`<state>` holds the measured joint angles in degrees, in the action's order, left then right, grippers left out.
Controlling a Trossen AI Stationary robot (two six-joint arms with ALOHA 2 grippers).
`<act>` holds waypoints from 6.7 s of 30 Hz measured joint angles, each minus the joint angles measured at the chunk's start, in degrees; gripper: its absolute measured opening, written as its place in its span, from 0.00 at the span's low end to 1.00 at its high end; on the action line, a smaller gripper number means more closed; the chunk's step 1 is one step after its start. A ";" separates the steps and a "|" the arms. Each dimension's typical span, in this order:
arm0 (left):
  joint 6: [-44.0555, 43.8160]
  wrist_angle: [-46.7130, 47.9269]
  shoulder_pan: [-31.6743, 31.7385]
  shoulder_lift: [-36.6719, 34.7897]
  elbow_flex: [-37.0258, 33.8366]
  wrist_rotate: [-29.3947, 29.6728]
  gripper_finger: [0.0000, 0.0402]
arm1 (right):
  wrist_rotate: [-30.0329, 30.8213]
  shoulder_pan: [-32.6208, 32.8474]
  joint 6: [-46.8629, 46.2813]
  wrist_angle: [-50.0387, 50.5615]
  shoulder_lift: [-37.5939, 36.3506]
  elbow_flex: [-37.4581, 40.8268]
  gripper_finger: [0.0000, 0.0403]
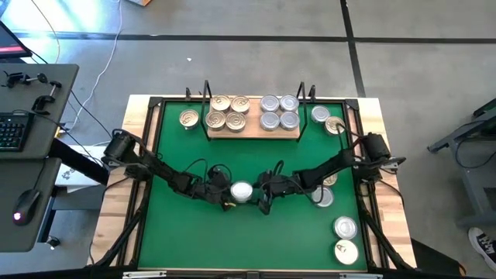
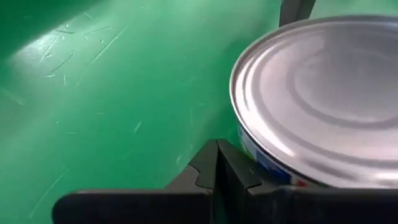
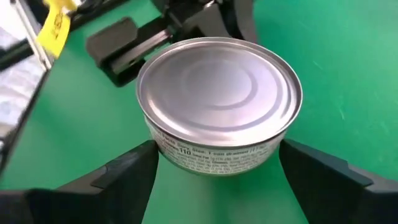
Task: Stack canned seafood by type on shelf
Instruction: Put the green white tuna can on the shelf
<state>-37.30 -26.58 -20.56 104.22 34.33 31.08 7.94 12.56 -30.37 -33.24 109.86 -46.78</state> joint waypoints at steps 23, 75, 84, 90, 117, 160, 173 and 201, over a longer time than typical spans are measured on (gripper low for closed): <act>13.22 23.57 -5.53 -15.59 0.17 -1.54 0.04 | -0.70 -0.17 -2.05 11.66 -1.98 -0.13 0.80; 15.54 9.20 2.67 -7.85 0.17 -5.09 0.00 | 25.75 13.68 38.04 36.53 5.51 -22.34 0.80; 17.47 6.47 2.45 -9.47 0.06 -8.73 0.00 | 28.74 13.79 25.65 56.04 5.49 -27.85 0.80; 20.06 3.53 2.45 -11.59 1.02 -9.63 0.00 | 29.91 14.89 20.98 58.64 5.08 -27.34 0.80; 21.02 -1.36 7.86 0.07 1.05 -12.93 0.00 | 31.31 13.29 31.85 48.52 4.25 -27.30 0.80; 20.01 2.83 5.82 -14.62 1.09 -4.54 0.00 | 1.15 5.53 30.23 26.07 -2.59 -14.21 0.58; 20.61 -2.52 6.51 -8.87 1.16 -12.12 0.00 | 15.84 12.78 23.57 36.23 -5.81 -14.21 0.58; 19.50 -1.67 11.81 -0.36 4.42 -14.06 0.00 | 19.26 11.41 21.39 42.16 -5.81 -14.21 0.58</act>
<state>-17.80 -28.25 -8.75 103.85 38.75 17.02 27.20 23.97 -8.98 8.92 104.05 -60.99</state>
